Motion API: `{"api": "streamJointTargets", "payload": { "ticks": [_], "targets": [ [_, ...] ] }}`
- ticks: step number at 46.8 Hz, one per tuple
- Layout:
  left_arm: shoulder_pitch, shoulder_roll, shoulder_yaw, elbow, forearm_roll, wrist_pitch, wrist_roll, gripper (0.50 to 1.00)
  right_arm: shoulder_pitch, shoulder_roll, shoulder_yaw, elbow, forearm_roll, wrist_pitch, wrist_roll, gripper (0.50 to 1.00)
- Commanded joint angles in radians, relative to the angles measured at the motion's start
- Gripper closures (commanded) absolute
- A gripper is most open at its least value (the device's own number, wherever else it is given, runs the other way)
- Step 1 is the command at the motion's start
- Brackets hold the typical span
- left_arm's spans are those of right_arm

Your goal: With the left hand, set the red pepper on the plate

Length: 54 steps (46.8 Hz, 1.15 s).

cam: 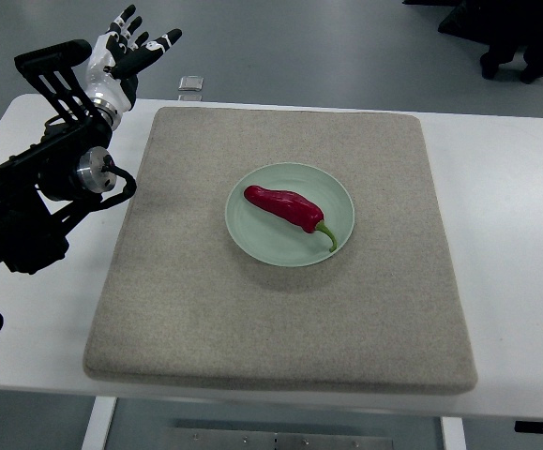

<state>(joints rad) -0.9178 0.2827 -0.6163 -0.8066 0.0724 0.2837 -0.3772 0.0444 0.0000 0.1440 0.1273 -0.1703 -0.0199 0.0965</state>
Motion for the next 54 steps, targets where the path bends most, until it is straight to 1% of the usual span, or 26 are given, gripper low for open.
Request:
{"api": "streamJointTargets", "payload": {
  "ticks": [1, 7, 12, 17, 22, 28, 54],
  "targets": [
    [0.039, -0.022, -0.072, 0.0, -0.003, -0.034, 0.0, 0.5, 0.0, 0.0, 0.0, 0.0, 0.0, 0.0, 0.0, 0.568],
    [0.1, -0.037, -0.187, 0.0, -0.005, -0.101, 0.001, 0.5, 0.0, 0.0, 0.0, 0.0, 0.0, 0.0, 0.0, 0.568],
    [0.131, -0.053, -0.226, 0.01, -0.006, -0.124, 0.001, 0.5, 0.0, 0.0, 0.0, 0.0, 0.0, 0.0, 0.0, 0.568],
    [0.143, -0.082, -0.235, 0.05, -0.008, -0.15, 0.001, 0.5, 0.0, 0.0, 0.0, 0.0, 0.0, 0.0, 0.0, 0.568],
    [0.154, -0.099, -0.237, 0.072, -0.062, -0.176, 0.001, 0.5, 0.0, 0.0, -0.001, 0.0, 0.0, 0.0, 0.0, 0.568],
    [0.157, -0.099, -0.234, 0.072, -0.14, -0.181, 0.0, 0.5, 0.0, 0.0, 0.0, 0.0, 0.0, 0.0, 0.0, 0.568],
    [0.152, -0.089, -0.227, 0.069, -0.115, -0.182, -0.017, 0.5, 0.0, 0.0, 0.0, 0.009, -0.003, 0.008, 0.0, 0.568]
  ]
}}
